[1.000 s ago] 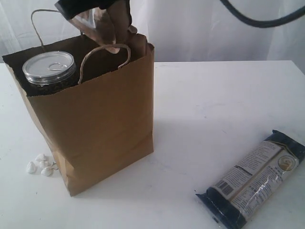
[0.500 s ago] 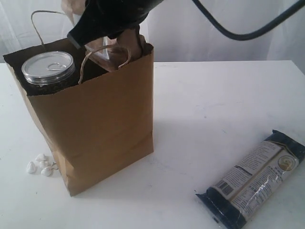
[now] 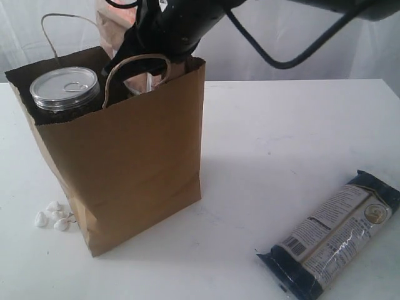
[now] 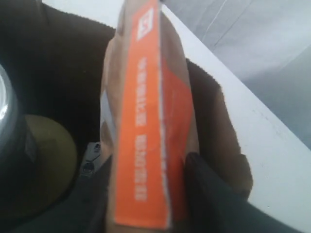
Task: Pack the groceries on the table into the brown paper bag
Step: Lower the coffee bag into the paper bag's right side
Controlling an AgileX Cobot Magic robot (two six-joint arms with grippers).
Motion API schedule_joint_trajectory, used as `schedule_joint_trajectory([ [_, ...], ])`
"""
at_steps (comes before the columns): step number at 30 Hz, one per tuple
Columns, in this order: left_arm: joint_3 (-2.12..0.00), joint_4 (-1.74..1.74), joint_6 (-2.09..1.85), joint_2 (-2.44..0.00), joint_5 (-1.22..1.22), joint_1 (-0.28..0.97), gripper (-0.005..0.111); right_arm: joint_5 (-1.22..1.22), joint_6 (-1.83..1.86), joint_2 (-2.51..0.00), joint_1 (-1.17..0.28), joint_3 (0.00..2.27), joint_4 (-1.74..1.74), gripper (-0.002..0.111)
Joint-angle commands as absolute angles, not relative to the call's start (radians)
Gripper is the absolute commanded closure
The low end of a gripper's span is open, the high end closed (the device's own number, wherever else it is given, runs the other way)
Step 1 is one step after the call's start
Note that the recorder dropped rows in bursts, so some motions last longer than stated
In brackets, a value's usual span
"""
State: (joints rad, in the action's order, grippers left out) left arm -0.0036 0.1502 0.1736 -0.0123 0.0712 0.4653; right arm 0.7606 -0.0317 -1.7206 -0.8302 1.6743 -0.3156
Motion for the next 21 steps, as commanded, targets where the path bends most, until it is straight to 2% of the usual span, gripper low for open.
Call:
schedule_joint_trajectory([
  [1,0.0,0.154,0.18,-0.007,0.077,0.471,0.107,0.736,-0.019,-1.748,-0.815,1.687,-0.304,0.108],
  [17,0.0,0.154,0.18,-0.007,0.077,0.471,0.107,0.823,-0.019,-1.777,-0.815,1.686,-0.266,0.107],
  [19,0.0,0.154,0.18,-0.007,0.077,0.471,0.107,0.828,-0.019,-1.767,-0.815,1.686,-0.266,0.099],
  [21,0.0,0.154,0.18,-0.007,0.077,0.471,0.107,0.826,-0.011,-1.755,-0.815,1.686,-0.266,0.085],
])
